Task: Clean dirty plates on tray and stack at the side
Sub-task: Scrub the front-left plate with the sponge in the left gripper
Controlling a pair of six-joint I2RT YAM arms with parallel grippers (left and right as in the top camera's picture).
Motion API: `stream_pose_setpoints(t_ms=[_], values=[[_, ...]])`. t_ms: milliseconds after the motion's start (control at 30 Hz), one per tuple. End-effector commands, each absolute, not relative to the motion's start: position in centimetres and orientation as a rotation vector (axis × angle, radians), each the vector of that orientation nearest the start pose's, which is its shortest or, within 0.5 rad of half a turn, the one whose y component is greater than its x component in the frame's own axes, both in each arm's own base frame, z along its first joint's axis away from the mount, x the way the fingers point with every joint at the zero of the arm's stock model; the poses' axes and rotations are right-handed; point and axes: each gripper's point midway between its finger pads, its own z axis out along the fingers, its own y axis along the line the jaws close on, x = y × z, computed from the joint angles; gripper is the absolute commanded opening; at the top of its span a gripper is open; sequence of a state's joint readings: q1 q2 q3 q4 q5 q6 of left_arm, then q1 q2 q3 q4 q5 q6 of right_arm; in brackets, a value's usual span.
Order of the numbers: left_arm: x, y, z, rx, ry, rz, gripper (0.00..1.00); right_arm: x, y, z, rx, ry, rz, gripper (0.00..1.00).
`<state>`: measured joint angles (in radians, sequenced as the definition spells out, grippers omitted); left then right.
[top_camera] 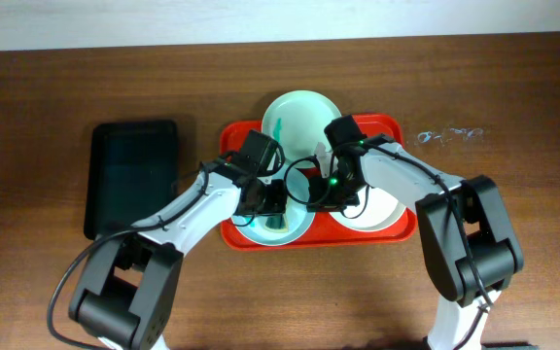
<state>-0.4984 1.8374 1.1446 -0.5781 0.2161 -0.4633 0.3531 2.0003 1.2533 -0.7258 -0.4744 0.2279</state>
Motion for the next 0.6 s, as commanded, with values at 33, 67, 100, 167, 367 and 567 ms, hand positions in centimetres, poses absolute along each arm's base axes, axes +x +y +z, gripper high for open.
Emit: stream_pose_setpoints(t_ms=[33, 67, 100, 167, 367, 567], values=[[31.7, -21.3, -0.2, 0.098, 3.003, -0.421, 0.36, 32.6, 19.9, 0.1, -0.242, 3.087, 0.711, 0.16], [31.7, -21.2, -0.4, 0.098, 3.007, -0.417, 0.32, 32.6, 19.9, 0.1, -0.242, 3.087, 0.711, 0.16], [31.7, -21.1, -0.5, 0.096, 3.008, -0.406, 0.2, 32.6, 19.9, 0.1, -0.242, 3.087, 0.711, 0.16], [32.1, -20.5, -0.6, 0.088, 2.997, -0.349, 0.0, 32.6, 19.9, 0.1, -0.242, 3.088, 0.711, 0.16], [33.7, -12.8, 0.1, -0.001, 2.931, 0.228, 0.0, 32.6, 19.9, 0.1, -0.243, 3.088, 0.711, 0.16], [36.5, -9.1, 3.4, -0.049, 2.782, 0.521, 0.0, 32.6, 19.9, 0.1, -0.243, 3.088, 0.71, 0.16]])
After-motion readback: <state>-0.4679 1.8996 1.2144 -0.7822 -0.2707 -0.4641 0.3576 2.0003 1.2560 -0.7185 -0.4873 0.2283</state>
